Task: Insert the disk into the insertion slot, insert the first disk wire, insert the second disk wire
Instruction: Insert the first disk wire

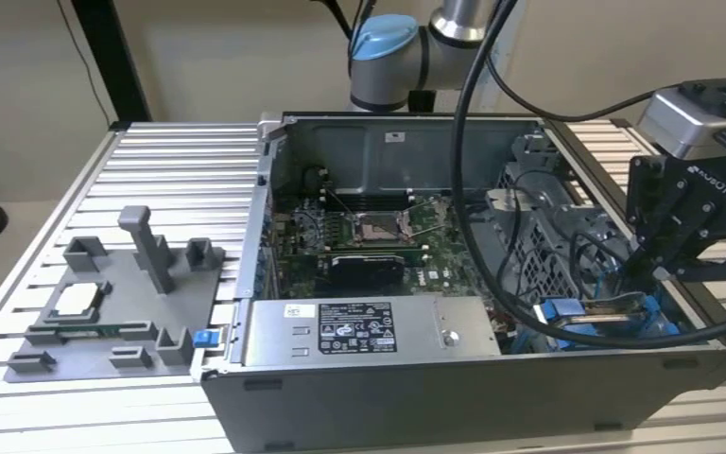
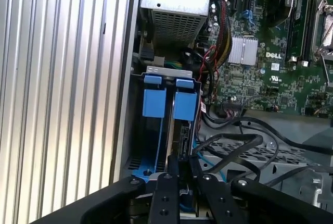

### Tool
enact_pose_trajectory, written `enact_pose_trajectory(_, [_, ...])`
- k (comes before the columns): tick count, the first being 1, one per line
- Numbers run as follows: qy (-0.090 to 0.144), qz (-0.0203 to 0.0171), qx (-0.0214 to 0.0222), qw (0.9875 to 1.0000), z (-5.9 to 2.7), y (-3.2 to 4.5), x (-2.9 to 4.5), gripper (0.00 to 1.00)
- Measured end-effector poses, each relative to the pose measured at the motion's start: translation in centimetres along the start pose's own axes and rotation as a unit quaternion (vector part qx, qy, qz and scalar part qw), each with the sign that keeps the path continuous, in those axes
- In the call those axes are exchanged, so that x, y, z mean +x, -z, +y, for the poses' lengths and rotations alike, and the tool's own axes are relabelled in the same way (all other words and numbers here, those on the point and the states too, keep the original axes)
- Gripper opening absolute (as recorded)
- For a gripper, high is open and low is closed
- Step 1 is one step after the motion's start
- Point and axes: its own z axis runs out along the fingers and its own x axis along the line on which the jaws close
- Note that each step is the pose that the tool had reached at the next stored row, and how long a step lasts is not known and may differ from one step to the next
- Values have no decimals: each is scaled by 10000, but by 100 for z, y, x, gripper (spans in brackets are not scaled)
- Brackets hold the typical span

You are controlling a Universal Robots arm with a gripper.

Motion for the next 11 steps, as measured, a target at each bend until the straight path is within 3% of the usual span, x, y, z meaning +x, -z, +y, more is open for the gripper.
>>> enact_pose_trajectory(7, [-1,2,0,10000,-14,-54,3,0])
enact_pose_trajectory(11, [-1,7,-26,10000,-15,-77,5,0])
